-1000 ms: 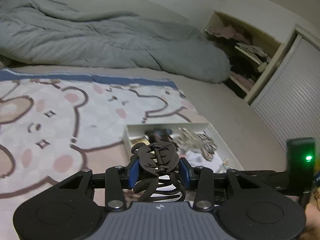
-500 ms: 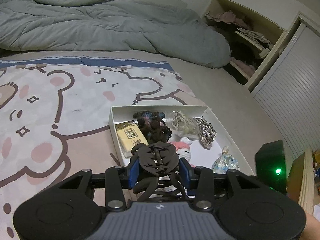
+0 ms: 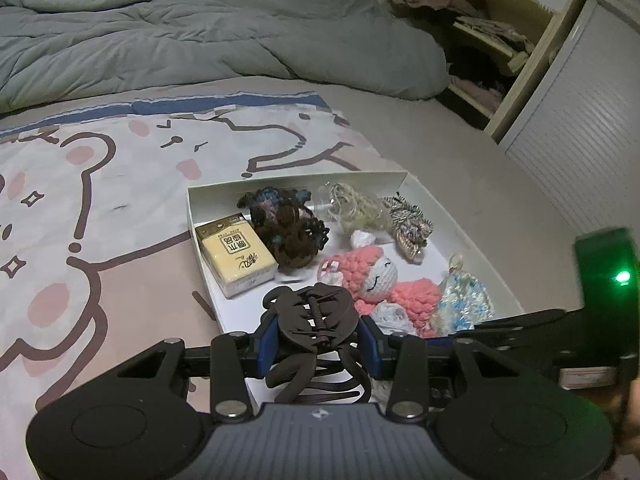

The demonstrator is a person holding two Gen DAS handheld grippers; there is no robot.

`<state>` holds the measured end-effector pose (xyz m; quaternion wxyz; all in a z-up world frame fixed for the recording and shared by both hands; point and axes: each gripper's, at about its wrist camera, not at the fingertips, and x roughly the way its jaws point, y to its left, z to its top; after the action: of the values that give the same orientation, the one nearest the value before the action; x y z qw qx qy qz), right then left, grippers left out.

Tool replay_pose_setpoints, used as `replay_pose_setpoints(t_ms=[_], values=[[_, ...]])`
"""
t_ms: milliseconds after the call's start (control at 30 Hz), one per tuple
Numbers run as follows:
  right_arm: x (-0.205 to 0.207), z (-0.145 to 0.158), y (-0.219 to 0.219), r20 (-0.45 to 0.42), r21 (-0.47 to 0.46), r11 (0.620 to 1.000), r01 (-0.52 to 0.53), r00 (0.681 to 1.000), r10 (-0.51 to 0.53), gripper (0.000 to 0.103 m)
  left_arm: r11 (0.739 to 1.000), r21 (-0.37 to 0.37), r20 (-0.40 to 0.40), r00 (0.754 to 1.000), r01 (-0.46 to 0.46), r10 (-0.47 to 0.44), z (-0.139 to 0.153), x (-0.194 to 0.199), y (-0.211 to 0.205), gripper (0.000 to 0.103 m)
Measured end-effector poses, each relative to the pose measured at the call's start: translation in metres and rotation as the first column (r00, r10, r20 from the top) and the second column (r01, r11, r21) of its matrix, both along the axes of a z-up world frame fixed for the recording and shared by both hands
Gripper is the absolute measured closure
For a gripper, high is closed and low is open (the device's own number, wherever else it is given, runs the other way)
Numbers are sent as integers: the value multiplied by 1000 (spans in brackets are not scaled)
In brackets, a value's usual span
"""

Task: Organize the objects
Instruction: 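Lower the claw clip and lace ball into the box beside the doll, then open both grippers to release the claw clip and lace ball in the box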

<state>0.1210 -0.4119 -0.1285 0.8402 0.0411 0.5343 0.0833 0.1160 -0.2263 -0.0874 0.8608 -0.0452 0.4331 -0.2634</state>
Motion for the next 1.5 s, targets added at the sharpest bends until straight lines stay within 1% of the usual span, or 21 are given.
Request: replay_pose_setpoints(t_ms=[67,133,167,200,233,267,400,767,933,967,1000,1067,1167,1233,1300,1333,1400,1500], values=[[-2,3,2,1,26,1000,-9,1000,9,64,1000,5,-7,1000,4,-4,-3,2,-1,59],[-3,4,5,-5,46,999,-15,1000,16,60,1000,-2,-29,1000,-2,2,-6,4,0,58],[-4,4,5,-10,52,999,-15,1000,15,59,1000,-7,-36,999,-9,9,-7,4,1,55],[-4,4,6,-16,47,999,-8,1000,9,56,1000,-3,-41,999,-13,13,-8,4,1,47],[-4,4,6,-21,40,999,-3,1000,4,54,1000,3,-39,999,-18,18,-7,5,1,44],[-5,4,6,-22,34,999,1,1000,0,50,1000,7,-34,999,-21,21,-7,4,1,43],[-6,6,1,-13,13,1000,15,1000,-15,45,1000,12,-36,999,-28,29,-6,6,3,42],[-13,16,-5,13,12,1000,28,1000,-28,44,999,23,-35,999,-24,24,-2,5,6,42],[-21,37,-9,77,14,998,61,995,-62,42,999,40,-40,999,-28,29,13,2,9,42],[-23,41,-10,88,19,998,63,994,-64,41,999,43,-31,999,-23,24,18,0,9,41],[-25,46,-11,97,23,998,65,993,-67,39,999,47,-18,1000,-18,19,23,-3,10,36],[-30,54,-10,115,22,997,69,991,-71,38,999,52,-3,1000,-13,13,32,-7,12,31],[-40,70,-10,155,27,997,74,985,-78,35,999,47,11,1000,-6,6,44,-14,16,26],[-48,82,-11,197,41,996,83,976,-90,33,998,54,26,1000,-9,8,51,-18,17,22],[-57,93,-12,240,38,995,92,966,-98,33,998,63,51,999,-7,4,59,-25,19,15],[-61,99,-12,260,34,995,96,960,-101,32,998,63,59,998,-5,1,62,-27,21,13],[-69,108,-13,291,29,993,112,950,-116,29,998,57,72,997,-6,2,69,-32,25,6],[-82,120,-15,335,19,990,140,932,-138,25,998,69,100,995,-10,3,79,-40,31,2]])
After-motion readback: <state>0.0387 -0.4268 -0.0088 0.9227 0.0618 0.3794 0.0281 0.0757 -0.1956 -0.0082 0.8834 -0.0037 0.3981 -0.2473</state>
